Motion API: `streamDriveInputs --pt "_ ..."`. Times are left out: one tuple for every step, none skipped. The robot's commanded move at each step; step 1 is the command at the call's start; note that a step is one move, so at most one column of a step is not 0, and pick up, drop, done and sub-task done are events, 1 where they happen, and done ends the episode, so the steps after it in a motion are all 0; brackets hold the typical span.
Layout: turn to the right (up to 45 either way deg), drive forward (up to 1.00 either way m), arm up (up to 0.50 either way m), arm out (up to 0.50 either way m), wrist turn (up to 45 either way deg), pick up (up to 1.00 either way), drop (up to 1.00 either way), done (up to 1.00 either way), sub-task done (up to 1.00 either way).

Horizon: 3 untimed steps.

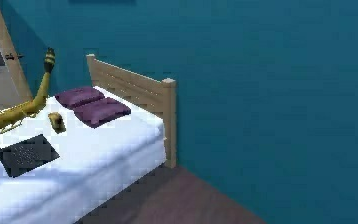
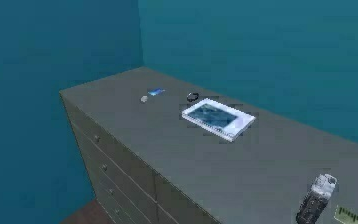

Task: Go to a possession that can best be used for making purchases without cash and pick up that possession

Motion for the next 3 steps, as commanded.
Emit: streamDriveInputs --pt "-3.0 0.00 0.00 0.00 0.0 0.00 0.00 0.00 0.00" --pt "45.0 0.00 0.00 0.00 0.0 0.00 0.00 0.00 0.00" --pt "3.0 0.00 0.00 0.00 0.0 0.00 0.00 0.00 0.00"
